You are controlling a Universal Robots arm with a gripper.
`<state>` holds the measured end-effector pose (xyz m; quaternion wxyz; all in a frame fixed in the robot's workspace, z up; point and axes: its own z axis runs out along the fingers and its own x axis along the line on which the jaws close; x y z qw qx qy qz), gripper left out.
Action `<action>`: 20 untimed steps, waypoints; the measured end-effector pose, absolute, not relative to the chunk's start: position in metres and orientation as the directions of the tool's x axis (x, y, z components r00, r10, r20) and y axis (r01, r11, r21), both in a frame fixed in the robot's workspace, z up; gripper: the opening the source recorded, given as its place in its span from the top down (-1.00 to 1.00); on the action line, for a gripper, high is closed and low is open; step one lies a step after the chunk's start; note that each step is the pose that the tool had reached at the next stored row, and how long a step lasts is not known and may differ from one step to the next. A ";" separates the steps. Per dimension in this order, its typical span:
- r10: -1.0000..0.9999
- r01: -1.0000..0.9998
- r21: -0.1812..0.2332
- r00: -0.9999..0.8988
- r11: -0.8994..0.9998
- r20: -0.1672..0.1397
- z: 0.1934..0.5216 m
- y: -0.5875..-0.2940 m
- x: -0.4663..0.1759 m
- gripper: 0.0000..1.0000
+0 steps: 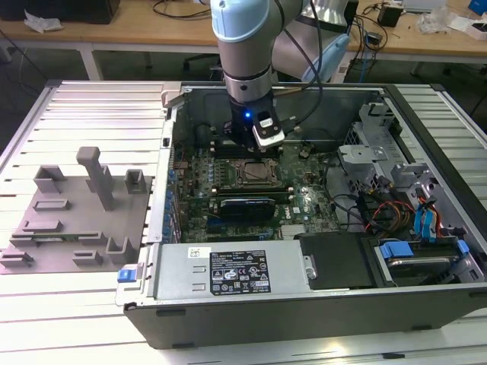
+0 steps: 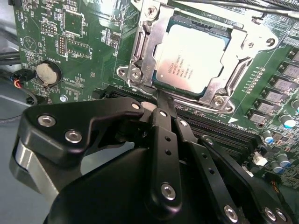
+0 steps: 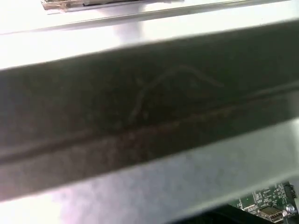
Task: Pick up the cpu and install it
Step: 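Install the first cpu locking lever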
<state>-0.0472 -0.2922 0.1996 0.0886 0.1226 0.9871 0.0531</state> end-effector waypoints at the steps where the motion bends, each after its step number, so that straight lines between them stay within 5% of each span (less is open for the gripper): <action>1: 0.252 0.233 0.128 -0.954 0.964 -0.162 0.200 -0.293 -0.047 0.79; 20: 0.258 0.233 0.166 -0.954 0.958 -0.152 0.205 -0.295 -0.037 0.79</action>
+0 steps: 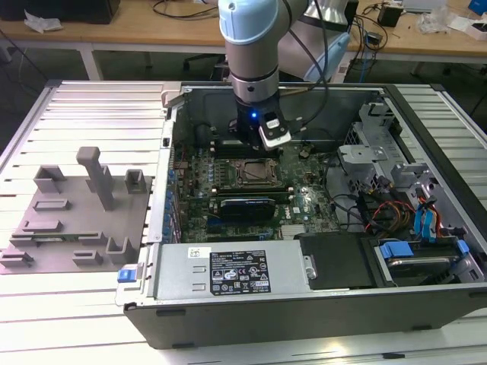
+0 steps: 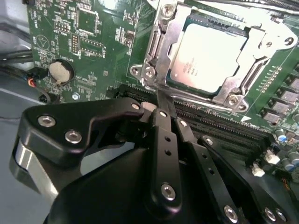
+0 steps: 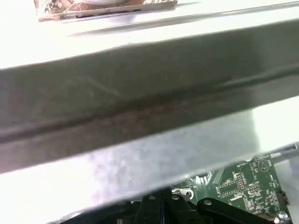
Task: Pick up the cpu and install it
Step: 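Install the first cpu locking lever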
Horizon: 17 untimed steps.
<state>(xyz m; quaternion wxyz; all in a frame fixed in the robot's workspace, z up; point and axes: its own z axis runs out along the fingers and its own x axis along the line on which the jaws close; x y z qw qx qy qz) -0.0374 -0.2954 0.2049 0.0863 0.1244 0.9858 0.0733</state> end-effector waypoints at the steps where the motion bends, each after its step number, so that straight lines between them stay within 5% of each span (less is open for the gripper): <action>1: 0.257 0.232 0.163 -0.954 0.959 -0.153 0.208 -0.295 -0.037 0.79; 7: 0.246 0.236 0.080 -0.959 0.968 -0.143 0.214 -0.296 -0.037 0.79; 12: 0.235 0.238 -0.019 -0.967 0.971 -0.099 0.214 -0.296 -0.037 0.79; 17: 0.234 0.238 -0.031 -0.968 0.971 -0.093 0.214 -0.296 -0.037 0.79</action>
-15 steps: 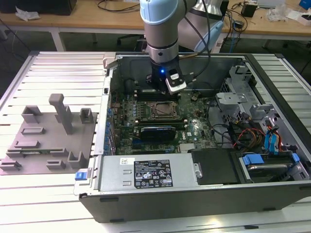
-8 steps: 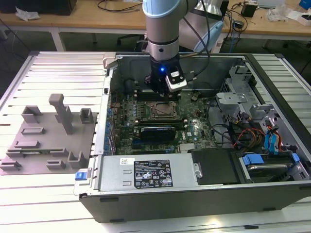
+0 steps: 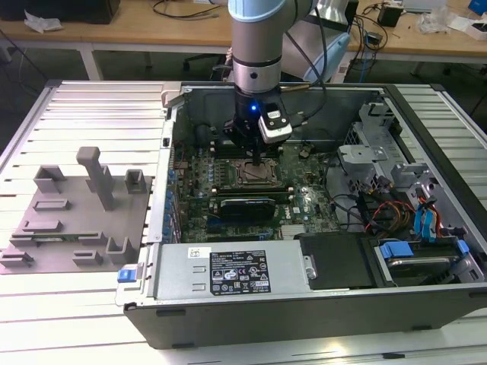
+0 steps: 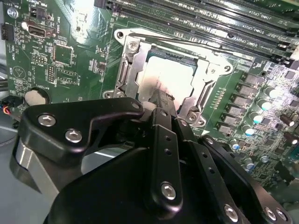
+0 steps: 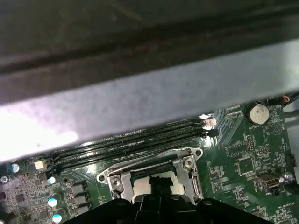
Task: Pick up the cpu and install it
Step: 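Install the first cpu locking lever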
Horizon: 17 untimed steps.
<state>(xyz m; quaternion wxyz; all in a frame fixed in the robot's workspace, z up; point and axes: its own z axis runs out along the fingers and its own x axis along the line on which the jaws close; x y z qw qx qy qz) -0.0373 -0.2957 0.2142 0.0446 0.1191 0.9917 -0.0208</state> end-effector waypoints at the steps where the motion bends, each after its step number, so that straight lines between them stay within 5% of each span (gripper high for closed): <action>1: 0.234 0.238 -0.031 -0.968 0.971 -0.093 0.214 -0.296 -0.037 0.79; 17: 0.166 0.168 -0.026 -0.983 0.985 -0.078 0.214 -0.296 -0.037 0.79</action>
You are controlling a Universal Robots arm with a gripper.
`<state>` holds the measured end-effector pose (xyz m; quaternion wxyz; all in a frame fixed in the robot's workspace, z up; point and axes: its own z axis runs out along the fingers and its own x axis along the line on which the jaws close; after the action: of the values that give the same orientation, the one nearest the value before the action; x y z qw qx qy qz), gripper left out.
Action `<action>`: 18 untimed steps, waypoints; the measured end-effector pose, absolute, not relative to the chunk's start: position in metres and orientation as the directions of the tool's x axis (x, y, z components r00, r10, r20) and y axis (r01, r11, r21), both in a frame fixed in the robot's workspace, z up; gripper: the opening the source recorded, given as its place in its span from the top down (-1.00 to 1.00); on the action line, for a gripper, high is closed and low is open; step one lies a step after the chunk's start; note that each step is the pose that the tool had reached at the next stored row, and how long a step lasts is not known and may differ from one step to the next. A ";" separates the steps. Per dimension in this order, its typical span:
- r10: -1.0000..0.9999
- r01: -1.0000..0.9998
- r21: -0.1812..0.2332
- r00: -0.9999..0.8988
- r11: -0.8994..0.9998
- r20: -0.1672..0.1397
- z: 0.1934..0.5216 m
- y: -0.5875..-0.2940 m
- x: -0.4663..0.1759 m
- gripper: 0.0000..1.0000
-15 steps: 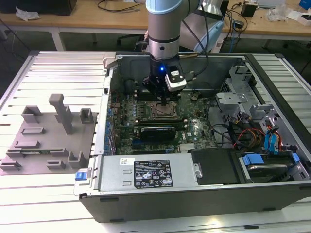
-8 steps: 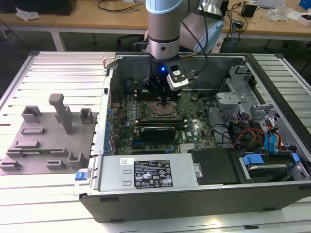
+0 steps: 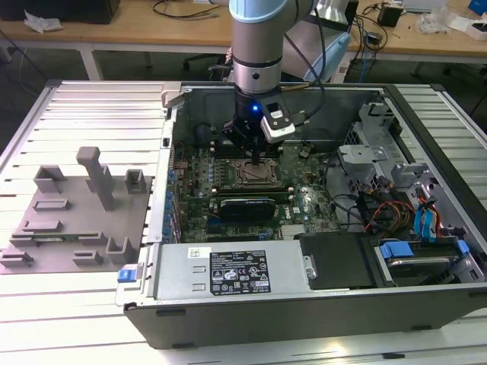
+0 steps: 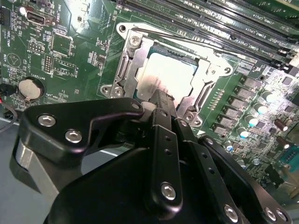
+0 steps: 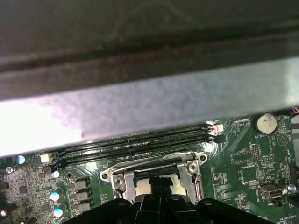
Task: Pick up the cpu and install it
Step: 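Install the first cpu locking lever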
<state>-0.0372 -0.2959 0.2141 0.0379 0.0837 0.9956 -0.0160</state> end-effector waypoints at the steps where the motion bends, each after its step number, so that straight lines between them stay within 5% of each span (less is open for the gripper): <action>1: 0.165 0.168 -0.026 -0.983 0.985 -0.078 0.215 -0.296 -0.037 0.79; 18: 0.167 0.168 -0.004 -0.983 0.986 -0.075 0.229 -0.308 -0.037 0.79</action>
<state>-0.0372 -0.3077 0.2290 0.0374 0.0842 0.9957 -0.0054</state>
